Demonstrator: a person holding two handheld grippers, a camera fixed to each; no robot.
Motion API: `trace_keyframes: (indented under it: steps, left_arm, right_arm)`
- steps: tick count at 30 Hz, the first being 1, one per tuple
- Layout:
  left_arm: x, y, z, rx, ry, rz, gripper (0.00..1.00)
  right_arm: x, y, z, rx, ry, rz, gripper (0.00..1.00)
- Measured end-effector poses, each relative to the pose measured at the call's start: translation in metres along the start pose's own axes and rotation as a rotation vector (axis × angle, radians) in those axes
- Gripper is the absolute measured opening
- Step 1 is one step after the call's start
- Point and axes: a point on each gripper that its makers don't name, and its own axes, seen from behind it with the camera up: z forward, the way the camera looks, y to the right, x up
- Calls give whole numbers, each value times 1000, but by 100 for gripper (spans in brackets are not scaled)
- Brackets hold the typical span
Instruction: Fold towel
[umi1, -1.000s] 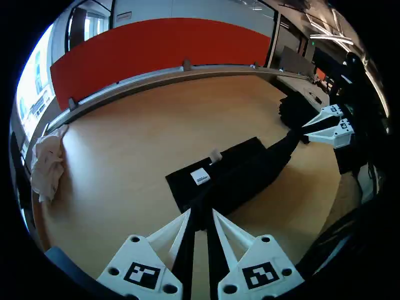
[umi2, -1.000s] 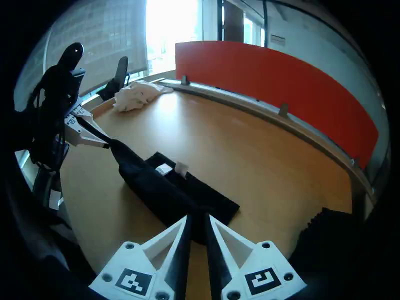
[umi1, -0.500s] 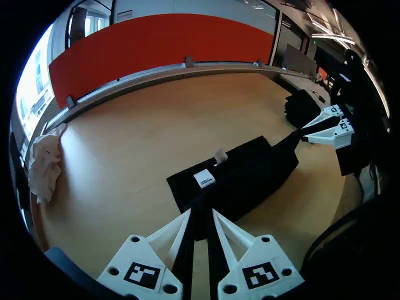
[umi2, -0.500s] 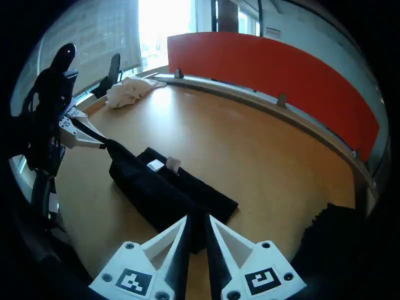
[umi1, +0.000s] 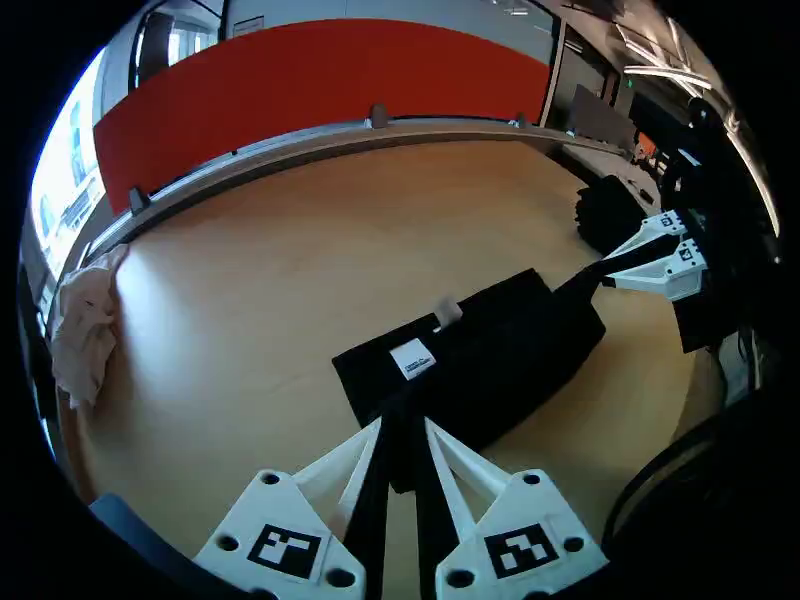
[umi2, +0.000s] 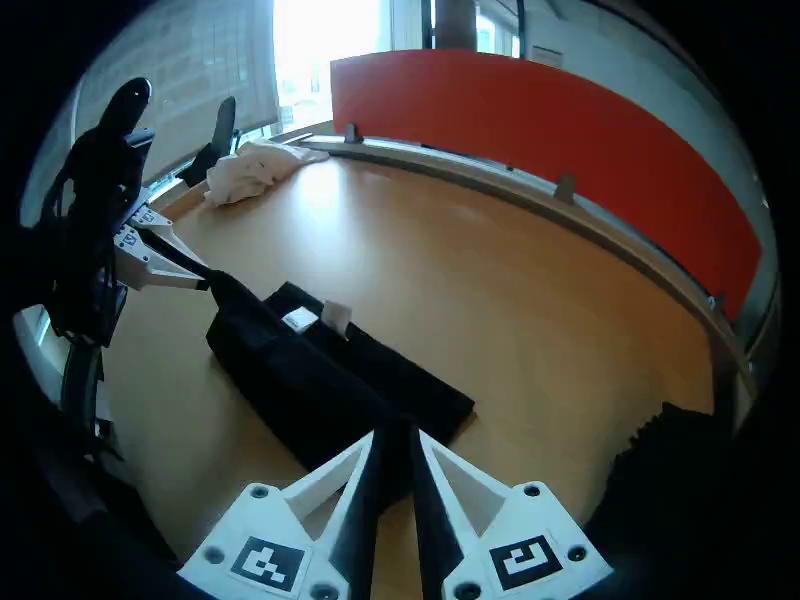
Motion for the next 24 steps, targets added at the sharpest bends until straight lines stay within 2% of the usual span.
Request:
trace_keyframes:
  steps: [17, 24]
  left_arm:
    - [-7, -8, 35, -8, -25, -8, 14]
    - [-10, -13, 48, -6, -39, 4, 15]
  right_arm:
    - [-17, 18, 31, 7, -51, 24, 17]
    - [-21, 21, 42, 9, -68, 24, 17]
